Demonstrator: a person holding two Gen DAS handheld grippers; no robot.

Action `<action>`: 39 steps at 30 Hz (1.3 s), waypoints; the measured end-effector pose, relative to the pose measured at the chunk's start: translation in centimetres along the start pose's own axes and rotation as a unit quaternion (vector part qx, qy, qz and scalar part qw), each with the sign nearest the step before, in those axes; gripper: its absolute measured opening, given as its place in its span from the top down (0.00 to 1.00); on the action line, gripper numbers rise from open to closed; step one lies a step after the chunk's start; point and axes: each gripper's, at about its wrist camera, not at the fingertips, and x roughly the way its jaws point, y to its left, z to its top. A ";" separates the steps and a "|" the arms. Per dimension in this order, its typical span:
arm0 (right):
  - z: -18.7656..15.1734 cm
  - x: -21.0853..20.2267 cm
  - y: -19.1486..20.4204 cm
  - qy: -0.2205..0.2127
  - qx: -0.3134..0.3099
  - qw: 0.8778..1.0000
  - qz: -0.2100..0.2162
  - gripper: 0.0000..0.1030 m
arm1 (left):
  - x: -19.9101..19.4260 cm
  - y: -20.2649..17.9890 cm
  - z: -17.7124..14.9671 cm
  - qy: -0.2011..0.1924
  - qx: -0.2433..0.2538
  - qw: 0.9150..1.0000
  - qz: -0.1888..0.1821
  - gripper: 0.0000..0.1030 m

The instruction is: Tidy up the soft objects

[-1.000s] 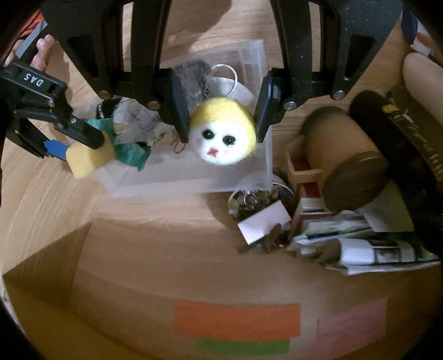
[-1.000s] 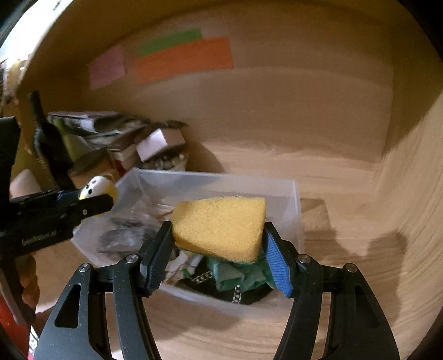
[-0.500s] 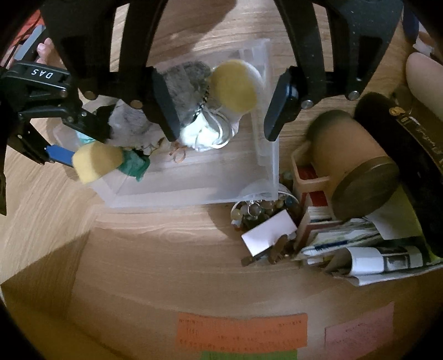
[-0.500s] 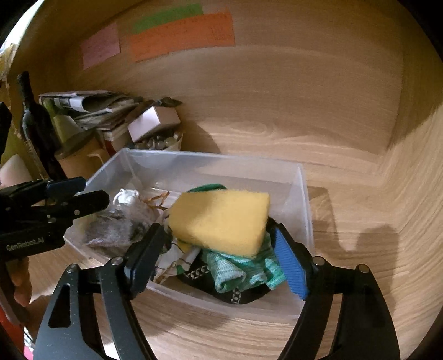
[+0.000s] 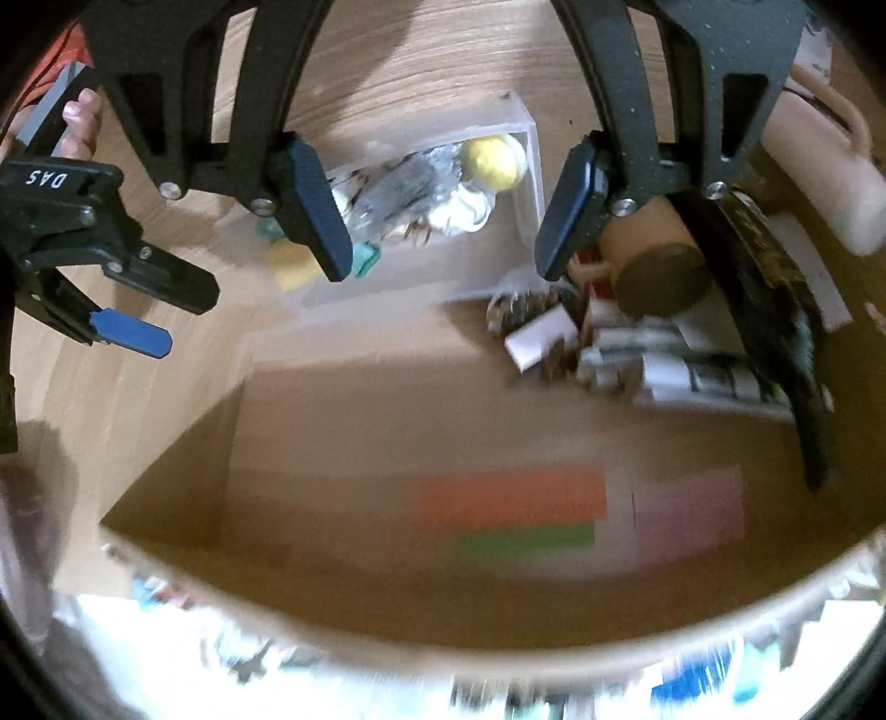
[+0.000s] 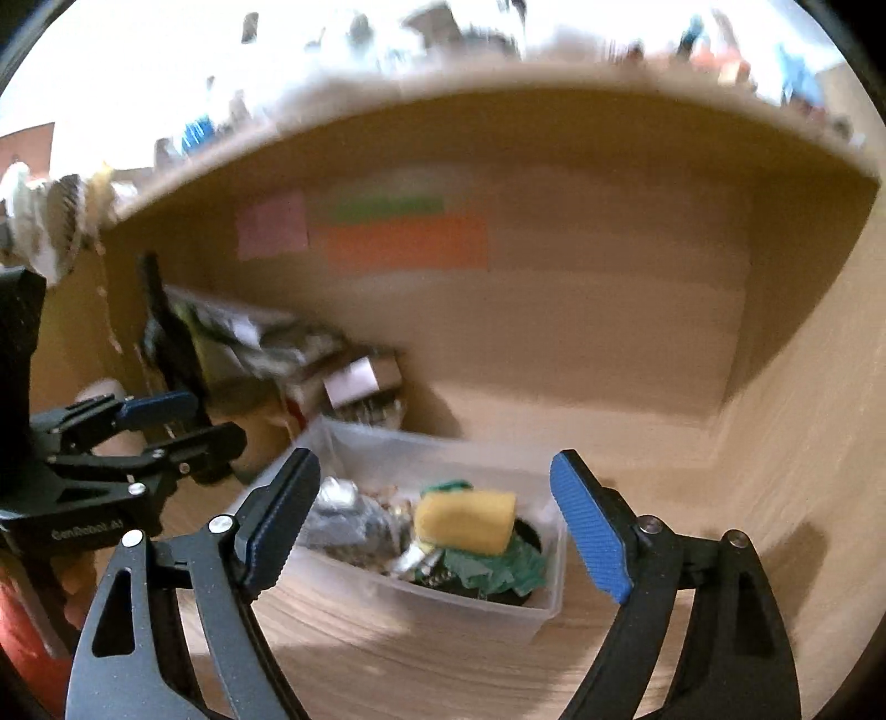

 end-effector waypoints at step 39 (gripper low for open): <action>0.2 -11.5 2.9 -0.134 -0.008 0.991 -0.008 0.00 | -13.2 -2.7 -0.1 -0.155 0.017 0.988 -0.006 0.00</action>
